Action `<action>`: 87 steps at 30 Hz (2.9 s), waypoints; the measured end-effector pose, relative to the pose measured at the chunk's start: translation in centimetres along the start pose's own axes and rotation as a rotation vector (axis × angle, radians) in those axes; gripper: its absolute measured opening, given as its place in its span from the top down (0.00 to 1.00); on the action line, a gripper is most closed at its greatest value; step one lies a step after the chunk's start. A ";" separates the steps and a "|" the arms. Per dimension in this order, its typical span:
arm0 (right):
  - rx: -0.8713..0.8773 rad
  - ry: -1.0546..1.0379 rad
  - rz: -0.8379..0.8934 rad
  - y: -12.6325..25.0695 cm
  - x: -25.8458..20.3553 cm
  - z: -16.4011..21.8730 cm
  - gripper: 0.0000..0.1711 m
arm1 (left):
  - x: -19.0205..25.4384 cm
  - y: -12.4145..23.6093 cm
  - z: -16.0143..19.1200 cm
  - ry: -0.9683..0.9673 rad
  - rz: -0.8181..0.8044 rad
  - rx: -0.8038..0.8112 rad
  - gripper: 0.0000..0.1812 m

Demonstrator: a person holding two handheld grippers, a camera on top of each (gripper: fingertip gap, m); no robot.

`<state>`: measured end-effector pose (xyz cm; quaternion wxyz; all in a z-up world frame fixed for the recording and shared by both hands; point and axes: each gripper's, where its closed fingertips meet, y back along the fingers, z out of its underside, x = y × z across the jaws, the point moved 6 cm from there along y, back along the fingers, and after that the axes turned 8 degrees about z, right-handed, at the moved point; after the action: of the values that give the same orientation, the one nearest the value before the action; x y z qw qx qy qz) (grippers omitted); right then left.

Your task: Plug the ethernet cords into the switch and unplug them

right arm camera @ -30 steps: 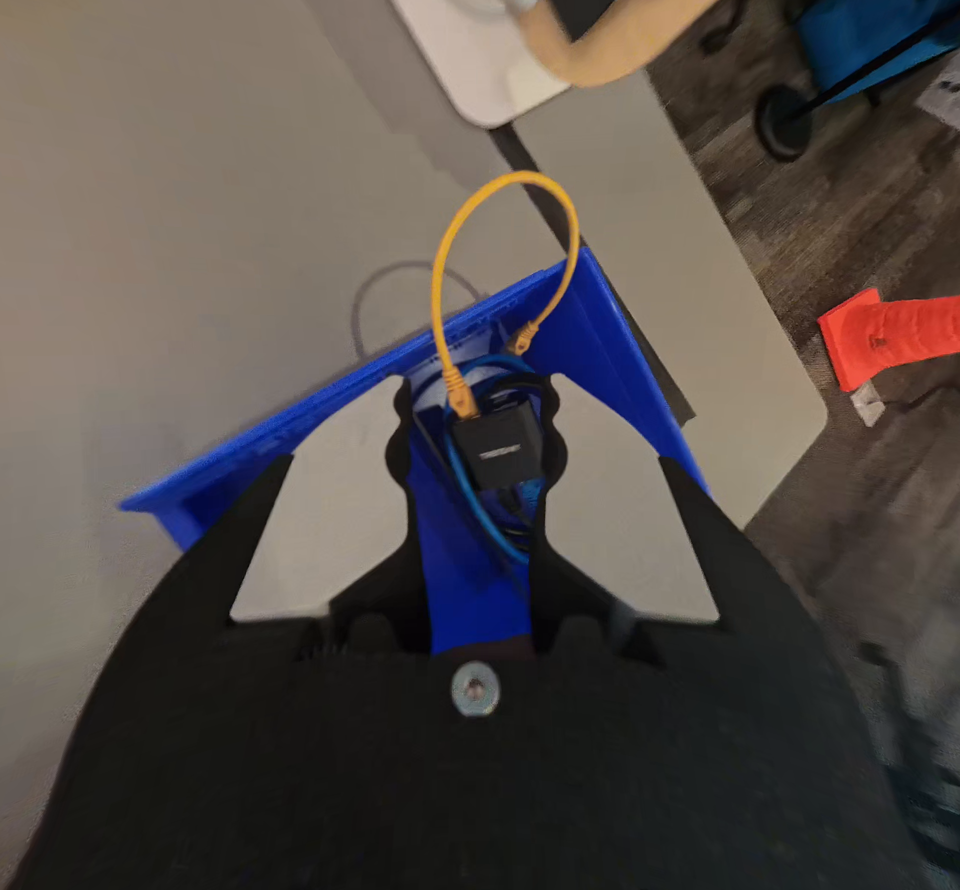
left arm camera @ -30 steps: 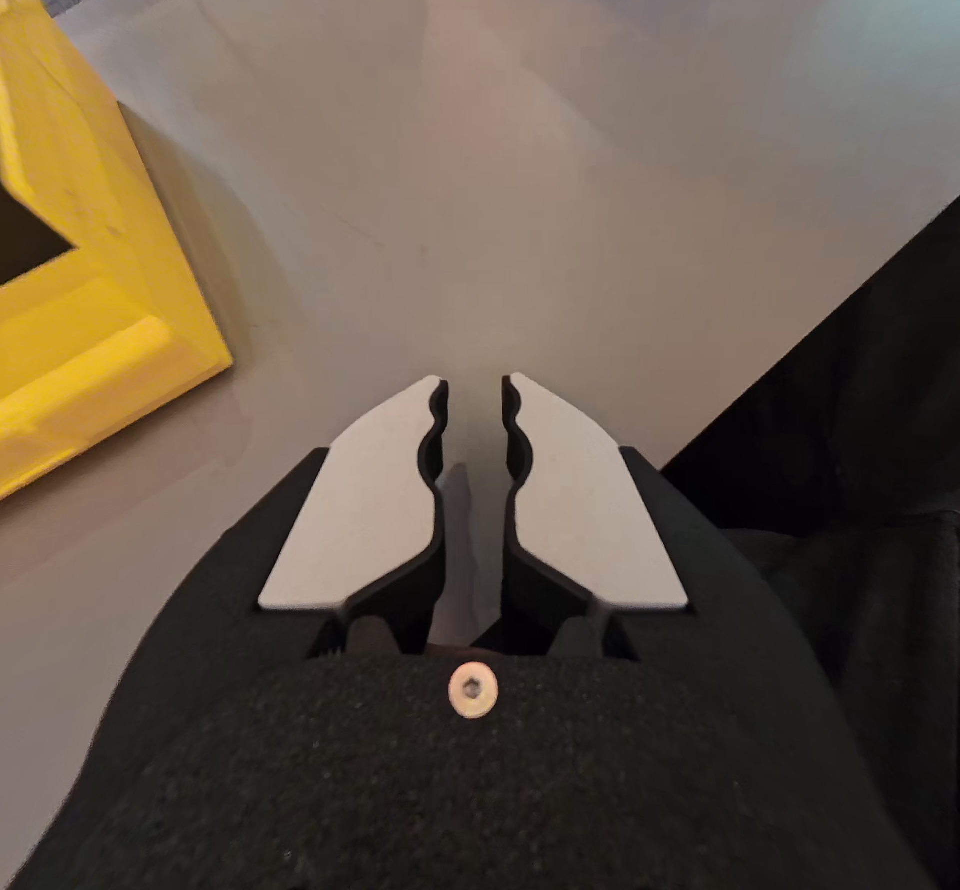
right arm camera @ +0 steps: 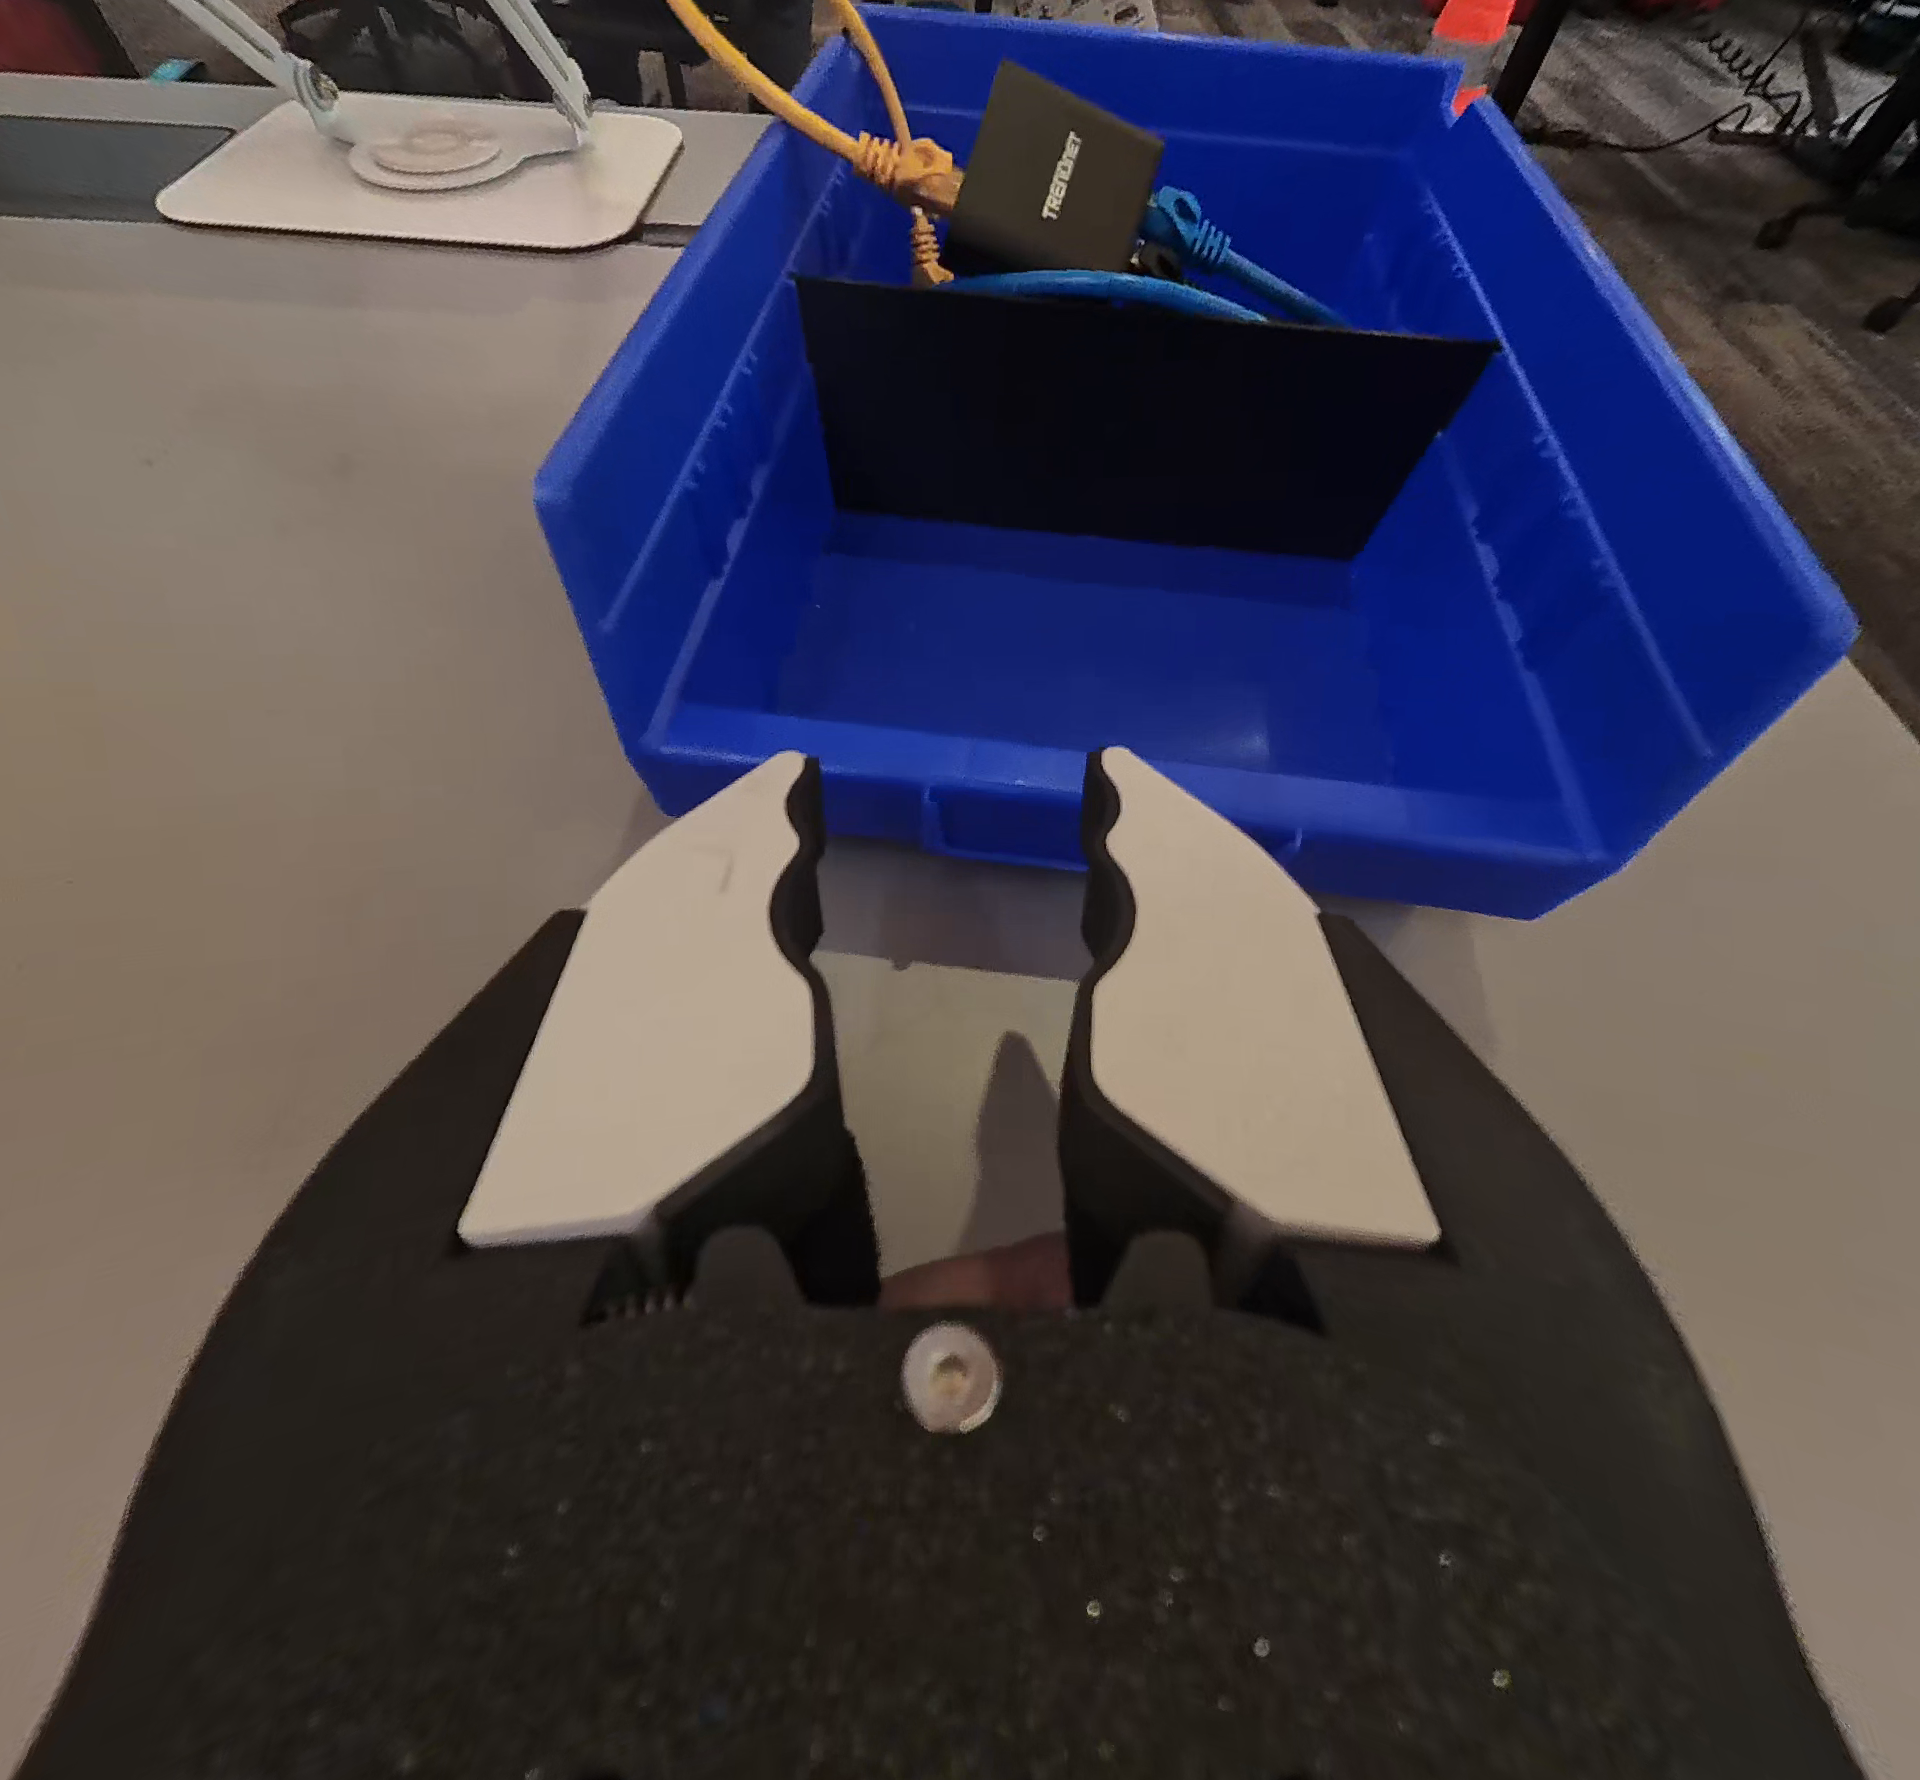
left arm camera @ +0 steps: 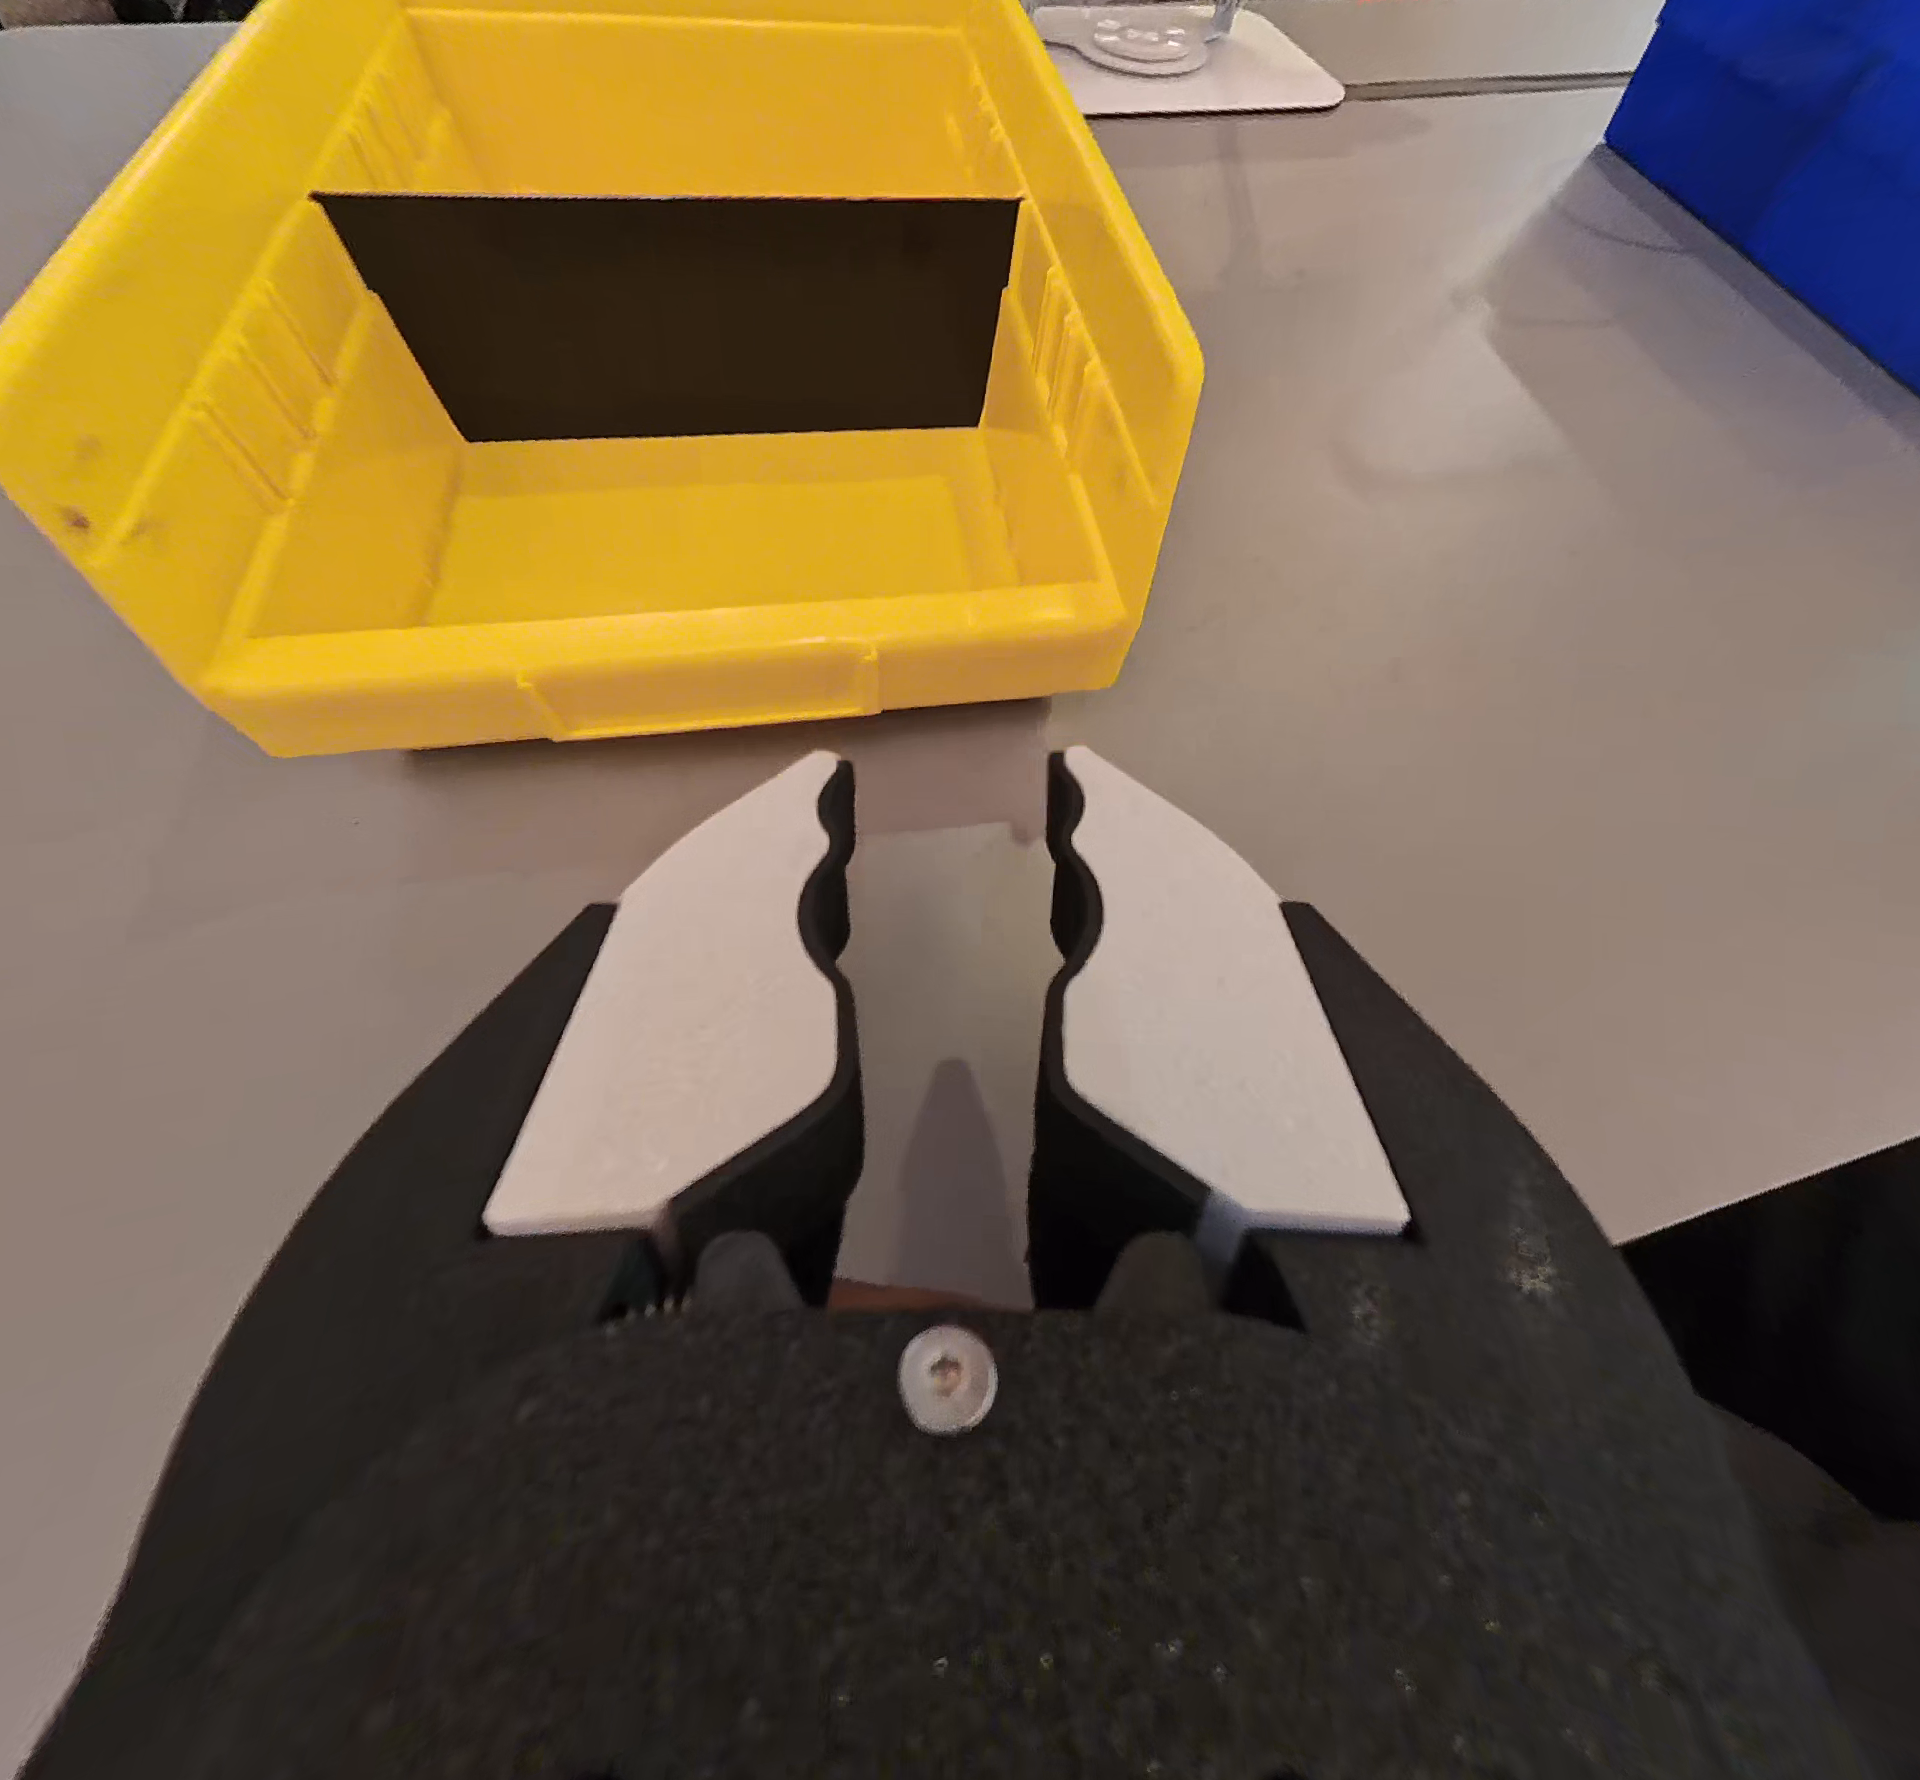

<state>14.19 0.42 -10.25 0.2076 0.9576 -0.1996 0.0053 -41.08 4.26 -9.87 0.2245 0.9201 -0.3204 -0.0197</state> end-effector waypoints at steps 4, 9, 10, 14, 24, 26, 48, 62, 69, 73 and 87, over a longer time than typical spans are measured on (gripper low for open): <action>-0.003 0.014 -0.017 -0.3 -0.3 0.2 0.71 | -0.4 0.2 0.1 0.025 0.002 0.001 0.81; -0.007 0.171 -0.174 -1.4 -5.7 -0.9 0.57 | 0.0 -0.5 0.4 0.025 0.024 -0.028 0.81; -0.021 0.189 -0.144 -2.2 -6.3 -1.2 0.56 | 0.1 -0.6 0.4 0.017 0.025 -0.029 0.81; -0.064 0.163 -0.172 -4.6 -8.5 -2.1 0.63 | 0.7 -0.8 0.1 -0.020 0.024 -0.030 0.81; -0.075 0.067 -0.461 4.4 -11.0 -1.0 0.65 | 7.6 -3.5 -0.1 -0.078 0.196 -0.058 0.77; -0.009 0.036 -0.368 6.8 -9.1 -1.7 0.64 | 11.8 -5.2 -0.7 -0.047 0.306 -0.050 0.75; -0.158 -0.049 0.101 2.1 1.4 1.1 0.98 | 27.4 -24.8 -8.6 -0.094 0.206 -0.085 0.96; -0.072 0.081 -0.139 1.9 -17.5 -1.6 0.97 | 10.6 -15.3 -7.1 -0.055 -0.077 -0.027 0.97; -0.053 0.103 -0.216 1.7 -17.8 -1.3 0.94 | 10.2 -14.0 -5.6 -0.001 0.054 -0.079 0.83; 0.023 0.327 -0.279 6.2 -16.2 -1.1 0.82 | 8.5 -6.5 -5.4 0.072 0.072 -0.046 0.80; -0.181 0.629 -0.936 16.6 -25.0 6.7 0.72 | -15.7 -2.7 -4.4 0.117 -0.177 -0.076 0.85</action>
<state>-15.72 -6.61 -12.07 0.3186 0.8747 0.3176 0.1805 -51.21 17.26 -8.75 0.2748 0.9352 -0.2232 0.0020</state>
